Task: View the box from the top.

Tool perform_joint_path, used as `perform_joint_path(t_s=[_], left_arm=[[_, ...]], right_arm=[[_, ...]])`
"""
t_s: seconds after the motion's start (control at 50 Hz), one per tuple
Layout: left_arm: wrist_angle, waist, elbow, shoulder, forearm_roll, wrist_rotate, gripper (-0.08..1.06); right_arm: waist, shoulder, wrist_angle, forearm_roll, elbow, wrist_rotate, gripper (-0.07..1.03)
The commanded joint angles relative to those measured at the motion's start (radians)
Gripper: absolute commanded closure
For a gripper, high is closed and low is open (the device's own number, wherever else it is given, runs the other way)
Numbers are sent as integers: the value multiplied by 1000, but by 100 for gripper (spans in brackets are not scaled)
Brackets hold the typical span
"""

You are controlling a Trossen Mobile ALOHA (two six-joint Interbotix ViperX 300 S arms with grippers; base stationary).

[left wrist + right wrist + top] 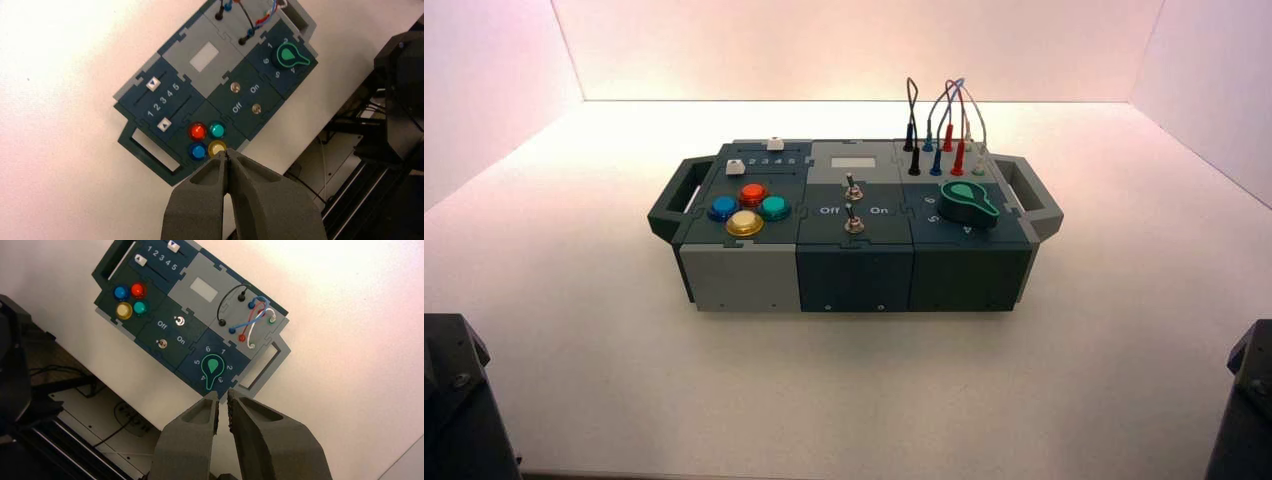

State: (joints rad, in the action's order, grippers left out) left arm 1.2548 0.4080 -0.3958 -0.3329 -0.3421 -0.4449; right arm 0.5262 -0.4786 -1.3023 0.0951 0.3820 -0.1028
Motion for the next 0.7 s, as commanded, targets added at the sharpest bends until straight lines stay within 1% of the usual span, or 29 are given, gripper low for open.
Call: perform_joint_path(t_s=[0.02,0.16,0.3,0.7], left_arm=[[-6,5,-5,-18,0,-3,101],[-11,5,-15,-18,3,-3,101],[-20,5,-17,-20,17,-5,101],[-18,5,-17,-26,18,-5,101]], right_arm=[[-2,-14,20,3,0,3,85],[-3,-15,23,2,3,3,85],[-3,-15,23,0,3,3,85],[-3,-18,20,2,12,3,85]])
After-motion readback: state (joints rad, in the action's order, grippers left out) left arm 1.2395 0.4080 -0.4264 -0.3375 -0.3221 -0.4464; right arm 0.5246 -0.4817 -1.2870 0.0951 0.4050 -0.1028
